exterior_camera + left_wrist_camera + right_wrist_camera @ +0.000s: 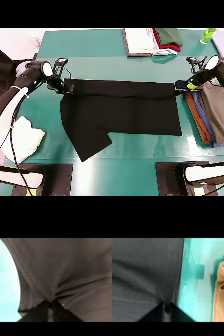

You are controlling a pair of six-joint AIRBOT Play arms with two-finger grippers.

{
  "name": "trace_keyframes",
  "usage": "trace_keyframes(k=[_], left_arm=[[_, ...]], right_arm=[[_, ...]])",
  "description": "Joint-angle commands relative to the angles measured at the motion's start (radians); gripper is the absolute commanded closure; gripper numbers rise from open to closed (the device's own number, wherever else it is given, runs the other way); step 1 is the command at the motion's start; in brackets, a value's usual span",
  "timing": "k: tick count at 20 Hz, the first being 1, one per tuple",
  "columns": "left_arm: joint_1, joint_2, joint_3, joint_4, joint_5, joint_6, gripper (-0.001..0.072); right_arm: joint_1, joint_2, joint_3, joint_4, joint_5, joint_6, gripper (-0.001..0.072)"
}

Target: Fold the shirts.

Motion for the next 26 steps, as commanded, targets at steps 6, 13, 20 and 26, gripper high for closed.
trace_keyframes(k=[6,13,20,26], left_arm=[[0.001,0.179,-0.023,0.008,-0.179,-0.058,0.0342],[0.001,0.546,-0.506,-0.095,-0.148,-0.159,0.0343],[0.001,0.626,-0.611,-0.112,-0.134,-0.177,0.0343],[0.001,0.626,-0.611,-0.116,-0.153,-0.177,0.0343]], right_arm=[[0.000,0.197,-0.057,-0.044,0.045,-0.001,0.0332],[-0.088,0.446,-0.549,-0.055,0.062,0.000,0.0179],[-0.093,0.494,-0.767,-0.002,-0.020,0.016,0.0207],[-0.022,0.494,-0.782,0.056,-0.050,0.019,0.0378]])
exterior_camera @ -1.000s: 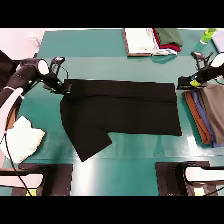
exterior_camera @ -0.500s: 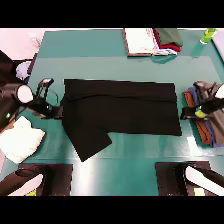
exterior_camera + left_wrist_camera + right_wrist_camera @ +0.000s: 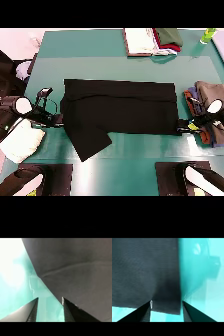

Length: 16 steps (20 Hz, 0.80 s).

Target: Fold the shirts.

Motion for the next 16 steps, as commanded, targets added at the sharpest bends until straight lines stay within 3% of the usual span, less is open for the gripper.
trace_keyframes(k=[1,2,3,7,9,16], left_arm=[[0.000,0.004,-0.006,-0.013,-0.034,-0.002,0.0343],[0.000,0.004,-0.011,-0.023,-0.049,-0.002,0.0342],[0.000,0.004,-0.023,-0.034,-0.055,-0.001,0.0341],[0.000,0.004,-0.128,-0.130,0.032,0.000,0.0339],[0.000,0.004,-0.184,-0.185,0.103,0.000,0.0206],[0.000,0.004,-0.237,-0.221,0.192,0.001,0.0212]], right_arm=[[0.053,0.001,-0.014,0.011,-0.019,0.003,0.0422],[0.068,0.001,-0.014,0.002,-0.018,0.002,0.0606],[0.075,0.001,-0.014,0.003,-0.021,0.003,0.0692],[0.074,0.001,-0.014,0.005,-0.025,0.003,0.0692],[0.074,0.001,-0.014,0.006,-0.025,0.003,0.0692],[0.074,0.001,-0.014,0.006,-0.024,0.004,0.0692]])
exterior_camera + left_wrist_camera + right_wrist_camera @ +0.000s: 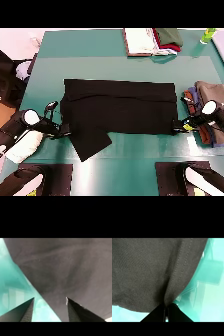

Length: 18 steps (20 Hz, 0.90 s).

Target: Fold the shirts.

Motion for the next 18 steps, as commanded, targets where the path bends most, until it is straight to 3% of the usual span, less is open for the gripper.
trace_keyframes(k=[1,5,6,7,8,12,15,18], left_arm=[[0.000,0.000,-0.023,-0.029,0.053,0.004,0.0212],[0.000,-0.024,-0.049,-0.073,0.073,0.026,0.0213],[0.000,-0.026,-0.049,-0.080,0.079,0.026,0.0249],[0.000,-0.026,-0.048,-0.082,0.087,0.040,0.0526],[0.000,-0.026,-0.047,-0.090,0.089,0.072,0.0687],[0.000,0.006,0.033,0.000,-0.017,0.095,0.0687],[0.000,0.140,0.092,0.105,-0.166,0.075,0.0687],[0.000,0.280,0.098,0.100,-0.330,0.077,0.0687]], right_arm=[[0.001,-0.001,0.000,0.001,-0.001,0.008,0.0692],[0.001,0.000,0.000,0.000,0.000,0.016,0.0692],[0.001,0.000,0.000,0.001,0.000,0.017,0.0692],[0.001,0.000,0.000,0.001,0.000,0.017,0.0692],[0.001,0.000,0.000,0.001,0.000,0.017,0.0692],[0.001,0.019,0.047,-0.002,0.040,0.016,0.0693],[0.001,0.117,0.101,-0.032,0.105,0.013,0.0693],[0.001,0.246,0.129,-0.093,0.229,0.013,0.0693]])
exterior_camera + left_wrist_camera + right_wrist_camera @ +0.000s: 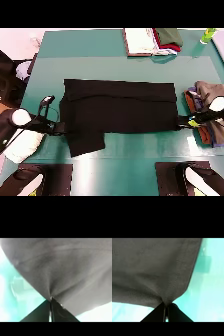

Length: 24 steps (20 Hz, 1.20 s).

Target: Fold the shirts.

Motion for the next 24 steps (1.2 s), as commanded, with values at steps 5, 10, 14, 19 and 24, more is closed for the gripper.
trace_keyframes(k=[5,10,14,19,24], left_arm=[[0.001,0.194,0.130,0.035,-0.304,0.001,0.0687],[0.001,0.036,0.260,0.103,-0.100,0.067,0.0687],[0.001,-0.243,0.407,0.110,0.122,0.117,0.0685],[0.001,-0.548,0.567,0.110,0.237,0.156,0.0685],[0.001,-0.623,0.591,0.111,0.246,0.157,0.0683]], right_arm=[[0.000,0.261,0.033,-0.069,0.195,0.001,0.0694],[0.000,0.117,0.135,-0.066,0.109,0.009,0.0694],[0.001,-0.134,0.309,-0.056,0.023,0.009,0.0694],[0.032,-0.444,0.515,-0.057,-0.011,0.011,0.0694],[0.060,-0.623,0.662,-0.031,-0.007,0.010,0.0691]])
